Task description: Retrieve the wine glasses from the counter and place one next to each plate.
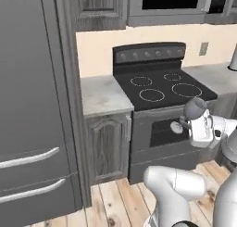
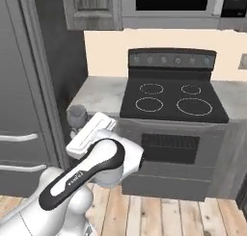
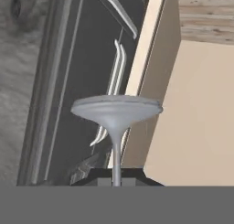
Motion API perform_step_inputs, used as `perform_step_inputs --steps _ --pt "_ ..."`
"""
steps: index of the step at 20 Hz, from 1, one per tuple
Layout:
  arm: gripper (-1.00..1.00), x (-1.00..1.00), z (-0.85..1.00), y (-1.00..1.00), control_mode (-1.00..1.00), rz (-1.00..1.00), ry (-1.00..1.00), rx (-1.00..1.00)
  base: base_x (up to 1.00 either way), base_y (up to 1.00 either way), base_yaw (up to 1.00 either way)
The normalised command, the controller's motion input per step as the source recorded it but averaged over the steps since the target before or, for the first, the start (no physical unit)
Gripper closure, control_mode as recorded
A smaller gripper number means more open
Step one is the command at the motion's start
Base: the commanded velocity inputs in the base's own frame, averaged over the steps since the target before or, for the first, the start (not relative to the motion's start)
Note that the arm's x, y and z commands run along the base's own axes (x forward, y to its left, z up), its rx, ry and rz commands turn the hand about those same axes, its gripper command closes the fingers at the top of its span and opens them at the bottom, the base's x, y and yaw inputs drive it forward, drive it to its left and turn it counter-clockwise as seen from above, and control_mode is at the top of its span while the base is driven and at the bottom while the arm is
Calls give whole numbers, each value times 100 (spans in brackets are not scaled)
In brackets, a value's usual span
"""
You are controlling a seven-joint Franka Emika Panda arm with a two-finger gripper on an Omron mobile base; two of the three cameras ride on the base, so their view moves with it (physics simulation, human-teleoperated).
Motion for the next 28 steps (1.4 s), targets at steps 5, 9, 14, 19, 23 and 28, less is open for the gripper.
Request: perform_step_inputs --steps 5,9,14,19,23,28 --pt "100 0 0 0 100 0 0 0 0 0 100" --pt "100 0 0 0 100 0 0 0 0 0 100" --pt "100 0 0 0 100 0 0 0 -8 0 99" --pt "100 0 0 0 100 0 0 0 -3 0 100" --pt "100 0 0 0 100 0 0 0 0 0 100" --pt "100 0 0 0 100 0 0 0 0 0 100"
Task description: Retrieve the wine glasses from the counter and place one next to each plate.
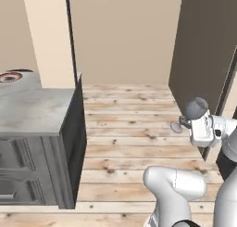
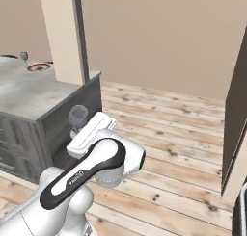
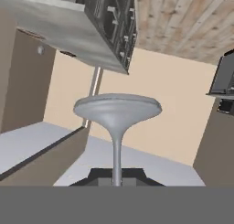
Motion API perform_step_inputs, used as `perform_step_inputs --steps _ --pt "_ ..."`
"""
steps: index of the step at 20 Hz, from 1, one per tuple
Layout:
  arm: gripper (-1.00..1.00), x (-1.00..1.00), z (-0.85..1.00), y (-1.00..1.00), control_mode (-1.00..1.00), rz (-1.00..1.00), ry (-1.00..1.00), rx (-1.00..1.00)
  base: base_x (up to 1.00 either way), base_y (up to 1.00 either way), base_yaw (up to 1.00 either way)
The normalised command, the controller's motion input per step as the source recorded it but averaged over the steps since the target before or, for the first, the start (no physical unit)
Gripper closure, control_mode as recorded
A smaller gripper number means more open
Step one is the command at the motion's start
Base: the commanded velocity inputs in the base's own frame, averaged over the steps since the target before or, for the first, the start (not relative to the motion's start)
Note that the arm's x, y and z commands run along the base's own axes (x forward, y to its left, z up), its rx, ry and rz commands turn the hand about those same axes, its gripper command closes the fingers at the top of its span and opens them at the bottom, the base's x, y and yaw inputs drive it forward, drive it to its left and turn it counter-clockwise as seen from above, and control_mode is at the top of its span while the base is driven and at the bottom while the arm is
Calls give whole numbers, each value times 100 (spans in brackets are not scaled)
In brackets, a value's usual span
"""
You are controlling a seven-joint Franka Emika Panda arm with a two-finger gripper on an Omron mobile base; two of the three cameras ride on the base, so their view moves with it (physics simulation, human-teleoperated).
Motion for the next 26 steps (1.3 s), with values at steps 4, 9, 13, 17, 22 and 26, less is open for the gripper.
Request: perform_step_inputs --steps 4,9,13,17,22,26 --pt "100 0 0 0 100 0 0 0 57 -59 44" --pt "100 0 0 0 100 0 0 0 100 -85 -2" --pt "100 0 0 0 100 0 0 0 100 4 0" --pt "100 0 0 0 100 0 0 0 100 24 1" --pt "100 0 0 0 100 0 0 0 100 0 8" --pt "100 0 0 0 100 0 0 0 100 -1 8"
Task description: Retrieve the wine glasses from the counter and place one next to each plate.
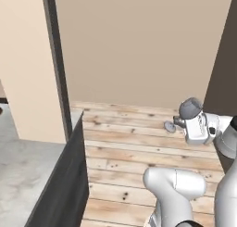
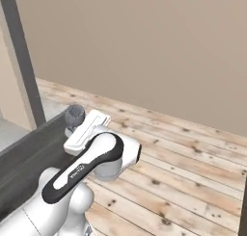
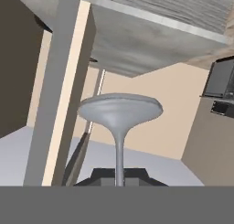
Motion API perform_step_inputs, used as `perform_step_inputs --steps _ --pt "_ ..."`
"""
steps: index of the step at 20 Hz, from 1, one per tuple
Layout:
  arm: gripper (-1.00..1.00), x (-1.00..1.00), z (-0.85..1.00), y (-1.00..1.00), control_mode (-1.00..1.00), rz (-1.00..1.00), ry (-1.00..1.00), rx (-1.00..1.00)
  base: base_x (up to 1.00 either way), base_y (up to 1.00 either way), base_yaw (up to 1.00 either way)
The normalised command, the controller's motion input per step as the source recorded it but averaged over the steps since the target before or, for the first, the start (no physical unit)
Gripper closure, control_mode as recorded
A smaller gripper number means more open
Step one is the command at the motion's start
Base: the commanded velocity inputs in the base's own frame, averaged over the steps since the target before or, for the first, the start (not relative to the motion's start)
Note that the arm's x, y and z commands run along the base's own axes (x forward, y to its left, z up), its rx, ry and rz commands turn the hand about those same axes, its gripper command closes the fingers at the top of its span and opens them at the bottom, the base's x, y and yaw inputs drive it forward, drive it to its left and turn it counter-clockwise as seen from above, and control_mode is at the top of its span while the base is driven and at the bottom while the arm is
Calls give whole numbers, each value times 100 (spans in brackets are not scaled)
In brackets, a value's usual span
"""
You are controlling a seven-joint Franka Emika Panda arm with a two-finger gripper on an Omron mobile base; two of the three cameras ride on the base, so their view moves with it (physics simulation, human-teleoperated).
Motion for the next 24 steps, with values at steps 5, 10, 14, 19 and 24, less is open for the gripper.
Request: perform_step_inputs --steps 5,10,14,19,24 --pt "100 0 0 0 100 0 0 0 100 7 7" --pt "100 0 0 0 100 0 0 0 100 0 15" --pt "100 0 0 0 100 0 0 0 100 -18 27" --pt "100 0 0 0 100 0 0 0 100 -29 32" --pt "100 0 0 0 100 0 0 0 100 -28 34"
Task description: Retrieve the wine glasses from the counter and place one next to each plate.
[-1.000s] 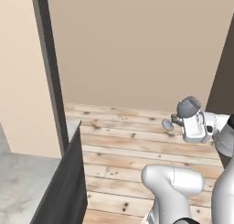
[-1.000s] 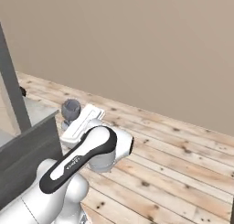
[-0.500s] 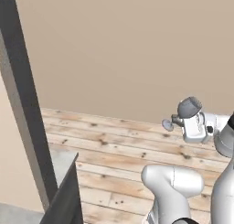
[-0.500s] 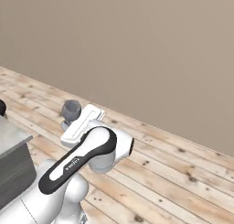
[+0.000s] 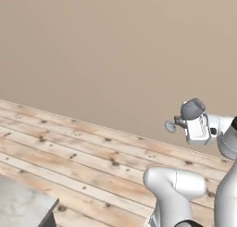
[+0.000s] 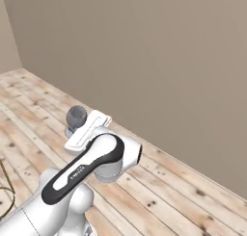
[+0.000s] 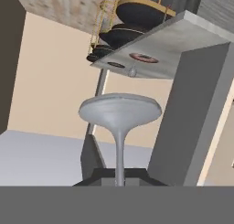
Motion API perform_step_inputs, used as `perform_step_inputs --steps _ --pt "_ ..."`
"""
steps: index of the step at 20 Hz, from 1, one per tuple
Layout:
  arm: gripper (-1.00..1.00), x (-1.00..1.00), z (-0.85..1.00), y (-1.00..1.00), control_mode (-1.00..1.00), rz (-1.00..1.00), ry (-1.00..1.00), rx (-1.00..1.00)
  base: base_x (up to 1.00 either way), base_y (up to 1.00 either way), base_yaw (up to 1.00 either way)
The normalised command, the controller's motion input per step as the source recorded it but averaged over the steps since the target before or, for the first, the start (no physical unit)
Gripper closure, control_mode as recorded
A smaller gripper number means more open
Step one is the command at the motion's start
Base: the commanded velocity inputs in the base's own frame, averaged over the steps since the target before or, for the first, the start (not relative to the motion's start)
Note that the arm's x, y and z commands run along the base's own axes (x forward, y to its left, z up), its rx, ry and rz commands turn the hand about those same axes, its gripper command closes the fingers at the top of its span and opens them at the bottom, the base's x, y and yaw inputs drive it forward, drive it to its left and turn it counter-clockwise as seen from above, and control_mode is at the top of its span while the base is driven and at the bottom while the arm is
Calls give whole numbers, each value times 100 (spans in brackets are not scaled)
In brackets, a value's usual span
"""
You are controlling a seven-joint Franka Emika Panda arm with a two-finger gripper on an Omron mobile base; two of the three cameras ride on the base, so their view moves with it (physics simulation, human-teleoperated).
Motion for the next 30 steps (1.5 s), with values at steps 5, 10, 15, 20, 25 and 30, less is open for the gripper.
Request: perform_step_inputs --steps 5,10,15,20,25,30 --pt "100 0 0 0 100 0 0 0 100 -3 21" --pt "100 0 0 0 100 0 0 0 100 0 3" --pt "100 0 0 0 100 0 0 0 100 3 0" --pt "100 0 0 0 100 0 0 0 98 27 -6" --pt "100 0 0 0 100 0 0 0 84 52 -17" --pt "100 0 0 0 100 0 0 0 97 100 -17"
